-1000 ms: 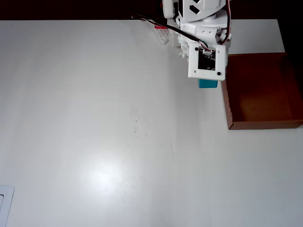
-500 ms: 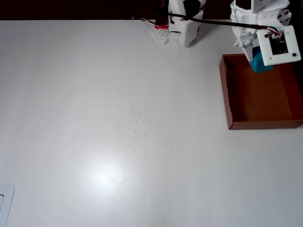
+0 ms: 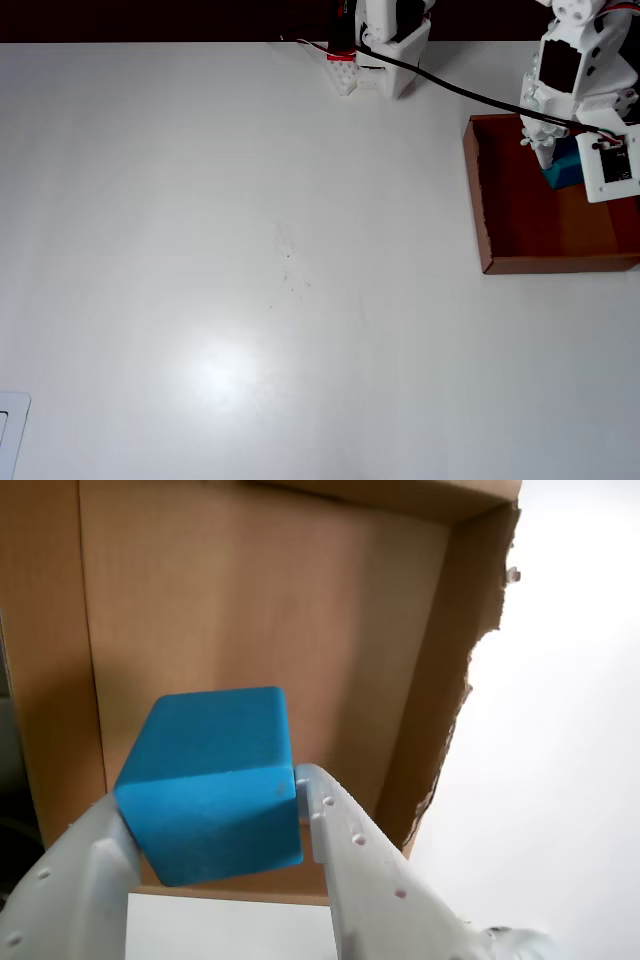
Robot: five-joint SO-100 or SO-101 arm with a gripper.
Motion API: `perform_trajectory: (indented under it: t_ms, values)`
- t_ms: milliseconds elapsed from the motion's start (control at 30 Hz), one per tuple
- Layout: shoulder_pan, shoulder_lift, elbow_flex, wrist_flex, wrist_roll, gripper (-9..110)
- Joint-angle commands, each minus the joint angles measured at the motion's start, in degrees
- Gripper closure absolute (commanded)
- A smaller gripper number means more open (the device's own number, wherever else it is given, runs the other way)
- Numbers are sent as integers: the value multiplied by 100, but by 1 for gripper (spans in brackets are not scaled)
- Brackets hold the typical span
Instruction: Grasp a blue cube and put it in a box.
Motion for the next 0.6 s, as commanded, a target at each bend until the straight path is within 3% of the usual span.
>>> perform_trajectory:
  t_ms: [0, 567]
  values:
    - [-123, -114, 9, -325, 18, 87]
    - [-334, -835, 369, -1063, 132, 87]
